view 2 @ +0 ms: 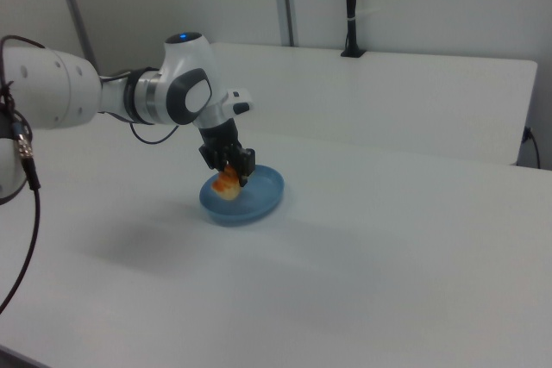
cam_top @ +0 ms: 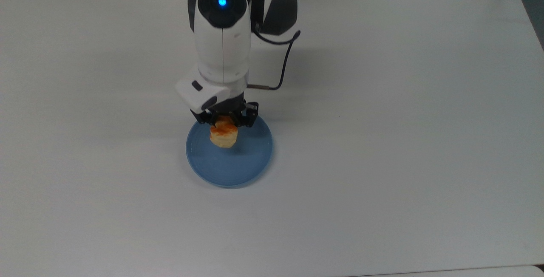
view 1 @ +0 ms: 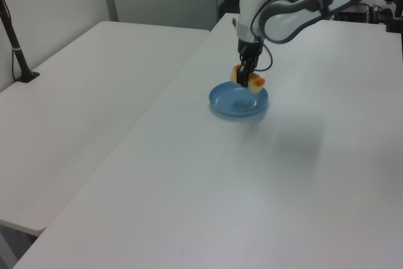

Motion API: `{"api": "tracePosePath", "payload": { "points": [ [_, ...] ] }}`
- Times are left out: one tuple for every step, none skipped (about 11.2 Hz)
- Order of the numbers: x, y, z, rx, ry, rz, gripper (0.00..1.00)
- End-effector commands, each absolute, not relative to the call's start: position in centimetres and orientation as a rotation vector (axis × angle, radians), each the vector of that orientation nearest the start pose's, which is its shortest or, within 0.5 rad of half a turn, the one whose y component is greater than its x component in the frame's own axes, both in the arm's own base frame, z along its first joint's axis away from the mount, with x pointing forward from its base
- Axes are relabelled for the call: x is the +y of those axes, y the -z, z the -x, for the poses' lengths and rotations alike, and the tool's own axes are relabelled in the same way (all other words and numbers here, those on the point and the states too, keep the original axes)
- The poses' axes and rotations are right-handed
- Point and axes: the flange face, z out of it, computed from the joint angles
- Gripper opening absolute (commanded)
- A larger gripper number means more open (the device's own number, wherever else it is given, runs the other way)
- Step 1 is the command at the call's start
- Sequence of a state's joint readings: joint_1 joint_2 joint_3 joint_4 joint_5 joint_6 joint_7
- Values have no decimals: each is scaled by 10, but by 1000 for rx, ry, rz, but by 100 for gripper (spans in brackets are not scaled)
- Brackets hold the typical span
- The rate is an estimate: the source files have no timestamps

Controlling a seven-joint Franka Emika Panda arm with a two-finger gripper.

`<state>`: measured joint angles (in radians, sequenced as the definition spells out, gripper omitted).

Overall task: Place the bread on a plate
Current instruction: 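Carry the held bread roll over the light-blue plate, then lower the bread roll onto the plate and open the gripper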

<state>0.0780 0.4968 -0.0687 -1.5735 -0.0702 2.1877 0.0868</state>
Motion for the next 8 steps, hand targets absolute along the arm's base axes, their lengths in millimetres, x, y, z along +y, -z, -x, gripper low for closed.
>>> {"api": "tracePosePath", "payload": {
  "points": [
    [12,-340,-720,41,159,3220,66],
    [15,-330,-725,67,156,3222,91],
    [18,-328,-728,118,161,3221,100],
    [20,-329,-729,135,170,3219,100],
    [22,-333,-729,146,181,3218,100],
    [21,-344,-728,154,193,3217,100],
    [20,-379,-724,157,258,3208,100],
    [17,-409,-709,169,237,3209,100]
  ]
}}
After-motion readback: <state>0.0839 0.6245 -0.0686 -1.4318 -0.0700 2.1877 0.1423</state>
